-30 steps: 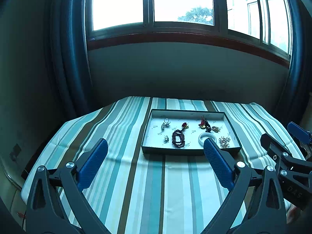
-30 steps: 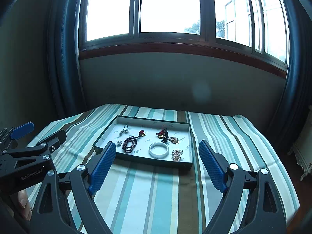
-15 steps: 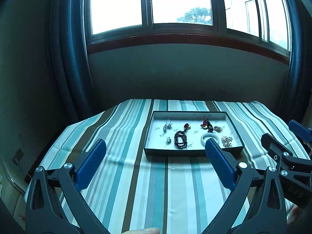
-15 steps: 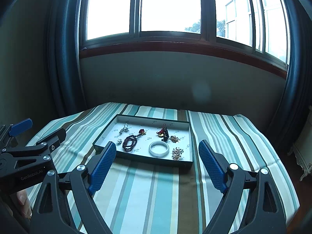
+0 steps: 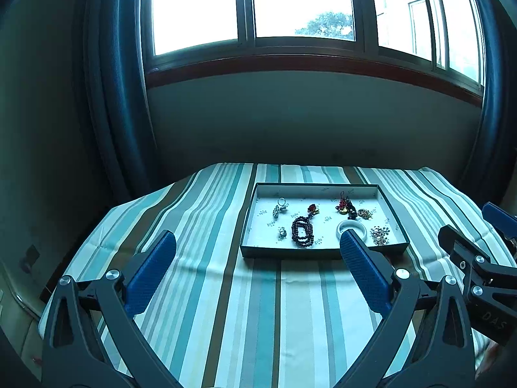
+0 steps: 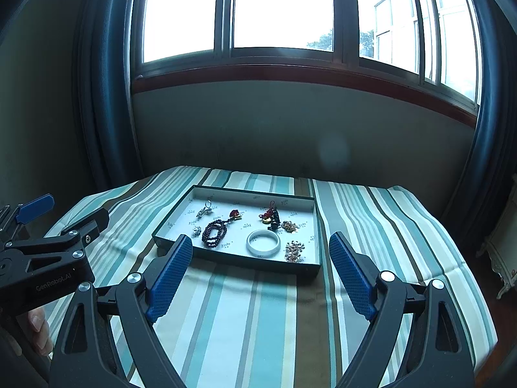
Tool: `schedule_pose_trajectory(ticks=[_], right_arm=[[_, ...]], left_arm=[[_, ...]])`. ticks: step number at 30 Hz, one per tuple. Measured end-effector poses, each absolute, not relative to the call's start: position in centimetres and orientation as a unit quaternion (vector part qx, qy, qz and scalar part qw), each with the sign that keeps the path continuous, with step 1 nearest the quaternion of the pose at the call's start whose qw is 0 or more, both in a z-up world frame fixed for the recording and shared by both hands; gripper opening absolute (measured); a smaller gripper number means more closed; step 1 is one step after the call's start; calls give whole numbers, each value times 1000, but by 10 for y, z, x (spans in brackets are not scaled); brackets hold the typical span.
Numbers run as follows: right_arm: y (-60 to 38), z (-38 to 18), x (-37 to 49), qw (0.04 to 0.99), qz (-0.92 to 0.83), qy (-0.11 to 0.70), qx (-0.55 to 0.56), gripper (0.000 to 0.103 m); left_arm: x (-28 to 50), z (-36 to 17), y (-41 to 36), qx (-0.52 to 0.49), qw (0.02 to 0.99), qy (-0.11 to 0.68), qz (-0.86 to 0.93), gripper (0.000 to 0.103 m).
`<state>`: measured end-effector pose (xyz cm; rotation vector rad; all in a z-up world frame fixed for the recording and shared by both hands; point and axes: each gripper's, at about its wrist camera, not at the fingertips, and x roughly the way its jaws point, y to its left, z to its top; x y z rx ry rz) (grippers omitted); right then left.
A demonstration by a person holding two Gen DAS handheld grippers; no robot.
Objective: Organize jewelry
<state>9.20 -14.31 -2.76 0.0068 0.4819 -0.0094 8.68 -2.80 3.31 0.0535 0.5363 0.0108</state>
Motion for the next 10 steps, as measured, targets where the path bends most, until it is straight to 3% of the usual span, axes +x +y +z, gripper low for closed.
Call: schedule_pose_trajectory(ticks=[10], right_arm=[[-164, -40, 113, 966, -17, 257, 12, 85]], left_arm=[[116, 14, -7, 20, 956, 292, 32, 101]])
